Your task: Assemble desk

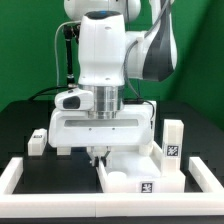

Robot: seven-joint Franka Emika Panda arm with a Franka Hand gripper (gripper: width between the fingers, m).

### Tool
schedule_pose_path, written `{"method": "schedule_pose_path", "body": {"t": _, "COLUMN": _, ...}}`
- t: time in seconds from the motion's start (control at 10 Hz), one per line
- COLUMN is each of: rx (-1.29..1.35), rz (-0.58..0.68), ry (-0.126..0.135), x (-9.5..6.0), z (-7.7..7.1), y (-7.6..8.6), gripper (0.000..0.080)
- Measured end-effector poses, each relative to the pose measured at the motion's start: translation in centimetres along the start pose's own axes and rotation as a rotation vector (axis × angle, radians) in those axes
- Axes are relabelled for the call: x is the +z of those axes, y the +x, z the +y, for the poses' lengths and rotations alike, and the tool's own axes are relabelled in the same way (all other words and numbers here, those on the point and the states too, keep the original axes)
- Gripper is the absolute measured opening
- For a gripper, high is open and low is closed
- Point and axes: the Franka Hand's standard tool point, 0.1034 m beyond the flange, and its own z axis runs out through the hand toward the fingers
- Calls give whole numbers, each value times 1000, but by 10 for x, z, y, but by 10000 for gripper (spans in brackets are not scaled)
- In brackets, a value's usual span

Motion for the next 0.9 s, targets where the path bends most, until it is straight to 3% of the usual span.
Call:
{"method": "schedule_pose_path", "body": {"t": 0.3, "rx": -188, "rz": -4, "ry": -14, "x": -1, "z": 7, "y": 2, "gripper": 60}}
{"method": "schedule_pose_path", "body": {"t": 0.5, "rx": -388, "rz": 26, "ry": -37, "x": 0, "z": 11, "y": 26, "gripper": 60}}
{"method": "schedule_pose_path", "body": {"t": 0.7, "rx": -592, "rz": 46, "ry": -77, "x": -3, "z": -6, "y": 55, "gripper": 64}}
{"method": "schedule_pose_path", "body": {"t": 0.8, "rx": -674, "rz": 61, "ry": -107, "x": -7, "z": -16, "y": 60, "gripper": 64}}
{"method": "schedule_pose_path", "body": {"t": 0.9, "rx": -733, "rz": 56, "ry": -114, "x": -7, "z": -13, "y": 59, "gripper": 64}}
